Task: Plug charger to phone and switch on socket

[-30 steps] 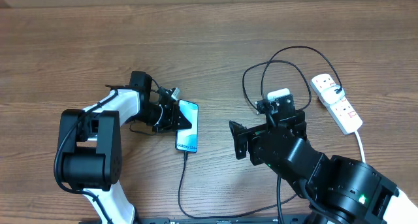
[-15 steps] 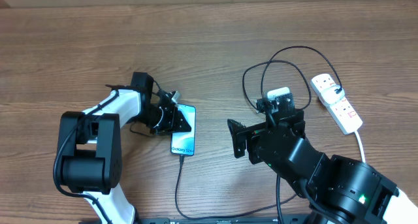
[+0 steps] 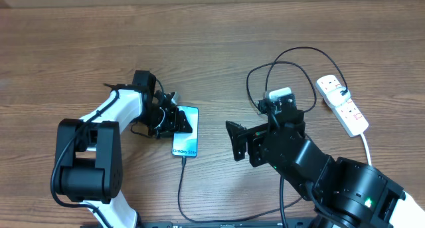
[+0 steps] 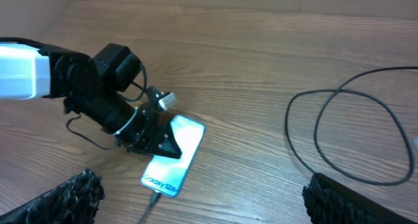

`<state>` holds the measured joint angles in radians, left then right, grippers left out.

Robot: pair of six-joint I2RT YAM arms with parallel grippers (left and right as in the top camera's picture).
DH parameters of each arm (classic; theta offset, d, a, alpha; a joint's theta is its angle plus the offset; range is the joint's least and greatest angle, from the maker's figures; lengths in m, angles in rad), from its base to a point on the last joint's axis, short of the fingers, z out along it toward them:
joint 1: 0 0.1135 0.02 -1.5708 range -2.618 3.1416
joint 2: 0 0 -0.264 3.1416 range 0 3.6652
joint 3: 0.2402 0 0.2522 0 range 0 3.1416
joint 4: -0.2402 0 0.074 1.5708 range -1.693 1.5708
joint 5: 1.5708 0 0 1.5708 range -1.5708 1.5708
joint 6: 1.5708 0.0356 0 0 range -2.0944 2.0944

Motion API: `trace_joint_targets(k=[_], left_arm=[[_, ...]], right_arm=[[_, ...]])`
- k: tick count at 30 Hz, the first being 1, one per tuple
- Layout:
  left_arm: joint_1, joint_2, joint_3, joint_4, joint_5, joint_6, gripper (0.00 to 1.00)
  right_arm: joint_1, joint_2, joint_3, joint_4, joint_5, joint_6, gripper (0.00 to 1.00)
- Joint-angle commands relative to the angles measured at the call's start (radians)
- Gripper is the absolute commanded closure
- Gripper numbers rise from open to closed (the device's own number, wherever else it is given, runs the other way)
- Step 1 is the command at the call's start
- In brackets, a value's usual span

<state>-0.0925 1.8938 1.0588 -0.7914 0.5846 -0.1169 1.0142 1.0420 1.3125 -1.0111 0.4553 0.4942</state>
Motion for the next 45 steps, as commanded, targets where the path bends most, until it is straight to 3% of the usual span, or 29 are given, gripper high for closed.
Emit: trace_joint_targets(k=[1,7,13,14,17,20,24,25,29,31,35,39,45], left_arm=[[0.006,0.08,-0.056,0.005,-0.393,-0.058,0.35],[0.005,0.08,-0.056,0.005,-0.454,-0.083,0.33],[0.005,0.027,-0.018,-0.027,-0.538,-0.158,0.03],[0.005,0.002,-0.013,-0.023,-0.539,-0.168,0.0],[0.005,-0.209,0.04,-0.042,-0.532,-0.206,0.0],[0.005,-0.414,0.058,-0.064,-0.534,-0.22,0.0],[0.005,-0.722,0.058,-0.122,-0.587,-0.248,0.0],[0.005,-0.868,0.058,-0.168,-0.624,-0.269,0.0],[0.005,-1.11,0.057,-0.256,-0.647,-0.285,0.0],[0.005,-1.201,0.057,-0.289,-0.646,-0.289,0.0],[0.005,-1.31,0.057,-0.339,-0.656,-0.287,0.0],[0.005,-1.34,0.057,-0.365,-0.655,-0.288,0.0],[0.005,-1.338,0.056,-0.365,-0.655,-0.287,0.0]], right_arm=[[-0.002,-0.001,-0.01,0.015,-0.015,0.003,0.0],[-0.002,0.012,-0.01,0.042,-0.021,0.003,0.0],[-0.002,0.09,-0.01,0.128,-0.106,0.045,0.02],[-0.002,0.11,-0.01,0.137,-0.106,0.078,0.09],[-0.004,0.241,-0.01,0.143,-0.087,0.21,0.66],[-0.037,0.328,-0.01,0.056,-0.086,0.349,0.95],[-0.153,0.391,-0.01,-0.114,-0.026,0.462,0.96],[-0.264,0.395,-0.01,-0.19,0.014,0.514,0.96],[-0.521,0.392,-0.01,-0.19,0.024,0.467,0.96],[-0.668,0.392,-0.01,-0.14,-0.012,0.37,0.96],[-0.956,0.399,-0.01,-0.024,-0.281,0.124,0.96],[-1.239,0.456,-0.009,0.0,-0.557,0.019,0.96],[-1.438,0.603,0.029,-0.086,-0.609,-0.101,0.96]])
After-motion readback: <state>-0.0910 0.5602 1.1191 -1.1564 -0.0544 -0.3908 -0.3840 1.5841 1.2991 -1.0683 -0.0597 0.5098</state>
